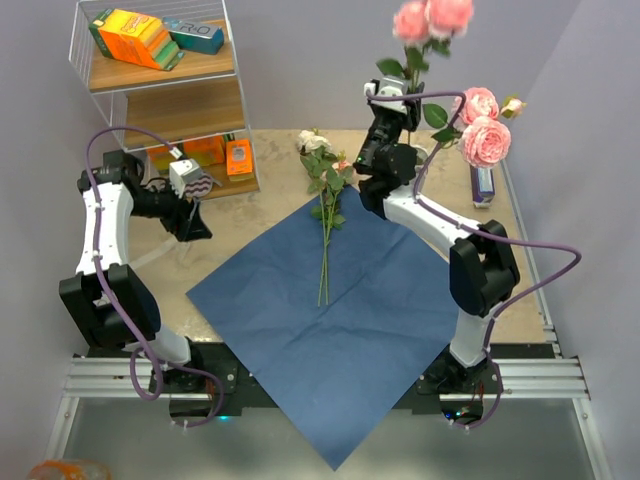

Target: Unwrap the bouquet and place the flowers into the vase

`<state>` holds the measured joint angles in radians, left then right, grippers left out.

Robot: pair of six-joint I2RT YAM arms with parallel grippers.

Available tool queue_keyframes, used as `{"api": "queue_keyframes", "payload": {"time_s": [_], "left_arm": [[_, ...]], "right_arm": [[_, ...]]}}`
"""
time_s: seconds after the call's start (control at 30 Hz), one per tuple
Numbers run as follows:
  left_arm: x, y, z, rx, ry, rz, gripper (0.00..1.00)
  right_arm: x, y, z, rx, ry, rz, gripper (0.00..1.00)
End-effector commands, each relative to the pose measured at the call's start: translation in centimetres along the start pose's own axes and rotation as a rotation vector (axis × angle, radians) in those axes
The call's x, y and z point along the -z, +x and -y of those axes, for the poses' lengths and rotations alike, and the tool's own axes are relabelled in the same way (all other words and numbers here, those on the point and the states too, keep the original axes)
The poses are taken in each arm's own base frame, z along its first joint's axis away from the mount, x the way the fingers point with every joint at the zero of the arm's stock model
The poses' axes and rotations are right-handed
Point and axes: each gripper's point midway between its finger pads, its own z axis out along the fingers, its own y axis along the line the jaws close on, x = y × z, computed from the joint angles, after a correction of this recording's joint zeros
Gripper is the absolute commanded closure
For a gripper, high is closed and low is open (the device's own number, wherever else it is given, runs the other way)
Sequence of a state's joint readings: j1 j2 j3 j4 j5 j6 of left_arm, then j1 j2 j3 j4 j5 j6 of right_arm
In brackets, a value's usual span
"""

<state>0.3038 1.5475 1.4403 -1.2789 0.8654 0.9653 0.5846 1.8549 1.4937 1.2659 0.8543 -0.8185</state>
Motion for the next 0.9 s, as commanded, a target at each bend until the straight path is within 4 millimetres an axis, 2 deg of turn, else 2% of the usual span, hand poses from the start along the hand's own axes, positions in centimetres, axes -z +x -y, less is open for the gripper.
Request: {"api": "queue_keyframes", "payload": {"time_s": [0.0, 0.1, 0.23, 0.3, 0.33, 0.37, 0.4, 0.43, 0.5, 0.6, 0.63, 0.67, 0.73, 0.77, 0.87], "left_arm": [[0.3, -0.5, 0.3, -0.016, 0.018, 0.034, 0.2], [0.5, -0.5, 0.4, -0.022, 0.015, 0.036, 0.2], [0.7, -0.5, 0.6, -0.027, 0.012, 0.035, 0.2], [0.8, -0.5, 0.6, -0.03, 0.007, 0.036, 0.2], [0.9, -0.5, 0.6, -0.031, 0.006, 0.035, 0.2], [0.9, -0.6, 0.7, -0.036, 0.004, 0.036, 0.2], [0.9, -0.7, 0.7, -0.038, 0.003, 0.036, 0.2], [1.0, -0.7, 0.8, -0.041, 0.002, 0.037, 0.2], [1.1, -0.8, 0.8, -0.045, -0.002, 0.041, 0.2], [1.2, -1.0, 0.9, -0.046, -0.004, 0.047, 0.2], [1.2, -1.0, 0.9, -0.045, -0.004, 0.047, 0.2], [1.3, -1.2, 0.9, -0.047, -0.005, 0.05, 0.2], [1.4, -1.3, 0.9, -0.047, -0.009, 0.05, 0.2], [1.4, -1.3, 0.9, -0.052, -0.011, 0.05, 0.2], [1.5, -1.4, 1.0, -0.055, -0.014, 0.052, 0.2]], "right_arm": [[1.1, -1.0, 2.9, -0.052, 0.103, -0.067, 0.49], [1.7, -0.9, 3.1, -0.04, 0.114, -0.094, 0.37], [2.1, -0.6, 3.8, -0.049, 0.156, -0.18, 0.3], [2.8, -0.6, 3.1, -0.058, 0.125, -0.204, 0.28], [3.5, -0.3, 2.7, -0.053, 0.1, -0.211, 0.27], [3.8, -1.3, 2.5, -0.084, 0.065, -0.203, 0.26], [4.9, -1.8, 1.4, -0.094, 0.008, -0.201, 0.24], [6.0, -1.1, 0.6, -0.055, -0.052, -0.216, 0.2], [7.1, -1.4, 0.9, -0.1, -0.045, -0.26, 0.19], [8.8, 0.3, 0.8, -0.131, -0.054, -0.377, 0.17], [9.8, 1.5, 0.3, -0.14, -0.078, -0.428, 0.17], [10.1, 1.1, 0.7, -0.161, -0.086, -0.44, 0.17], [11.5, 2.0, 0.5, -0.144, -0.117, -0.477, 0.17], [12.1, 1.7, 0.5, -0.149, -0.133, -0.48, 0.17], [14.2, 1.9, 0.2, -0.082, -0.193, -0.481, 0.18]]}}
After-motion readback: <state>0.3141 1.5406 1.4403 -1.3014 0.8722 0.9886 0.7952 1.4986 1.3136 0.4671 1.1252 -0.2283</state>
